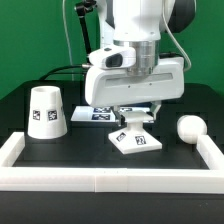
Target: Assemble lamp
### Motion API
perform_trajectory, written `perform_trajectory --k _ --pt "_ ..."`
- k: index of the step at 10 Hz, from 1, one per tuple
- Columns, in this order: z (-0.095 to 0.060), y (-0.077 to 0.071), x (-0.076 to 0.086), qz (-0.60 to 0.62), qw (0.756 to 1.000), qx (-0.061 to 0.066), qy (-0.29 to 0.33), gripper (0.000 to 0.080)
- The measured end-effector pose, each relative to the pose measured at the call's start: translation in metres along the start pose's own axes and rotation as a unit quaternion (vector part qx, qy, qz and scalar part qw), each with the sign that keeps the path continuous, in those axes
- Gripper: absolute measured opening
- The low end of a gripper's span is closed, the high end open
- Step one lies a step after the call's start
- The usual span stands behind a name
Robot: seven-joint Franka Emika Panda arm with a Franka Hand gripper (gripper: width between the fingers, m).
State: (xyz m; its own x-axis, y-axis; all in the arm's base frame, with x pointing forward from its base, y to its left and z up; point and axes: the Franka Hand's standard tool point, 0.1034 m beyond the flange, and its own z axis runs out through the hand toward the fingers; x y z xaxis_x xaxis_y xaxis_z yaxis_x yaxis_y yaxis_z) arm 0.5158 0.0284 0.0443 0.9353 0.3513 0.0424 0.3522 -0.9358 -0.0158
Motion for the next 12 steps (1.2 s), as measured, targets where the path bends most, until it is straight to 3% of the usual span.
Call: perform_trajectory --k 2,6,8,12 --pt "0.0 0.01 0.021 -0.012 1.0 -0.003 0.016 0.0537" --pt "0.0 0.008 0.022 0.044 0.999 0.001 0.019 0.0537" --pt "0.0 -0.002 0.021 0.16 0.987 0.007 0.018 0.0537" --pt "0.0 -0.02 0.057 0.212 0.976 0.013 0.038 0.0537"
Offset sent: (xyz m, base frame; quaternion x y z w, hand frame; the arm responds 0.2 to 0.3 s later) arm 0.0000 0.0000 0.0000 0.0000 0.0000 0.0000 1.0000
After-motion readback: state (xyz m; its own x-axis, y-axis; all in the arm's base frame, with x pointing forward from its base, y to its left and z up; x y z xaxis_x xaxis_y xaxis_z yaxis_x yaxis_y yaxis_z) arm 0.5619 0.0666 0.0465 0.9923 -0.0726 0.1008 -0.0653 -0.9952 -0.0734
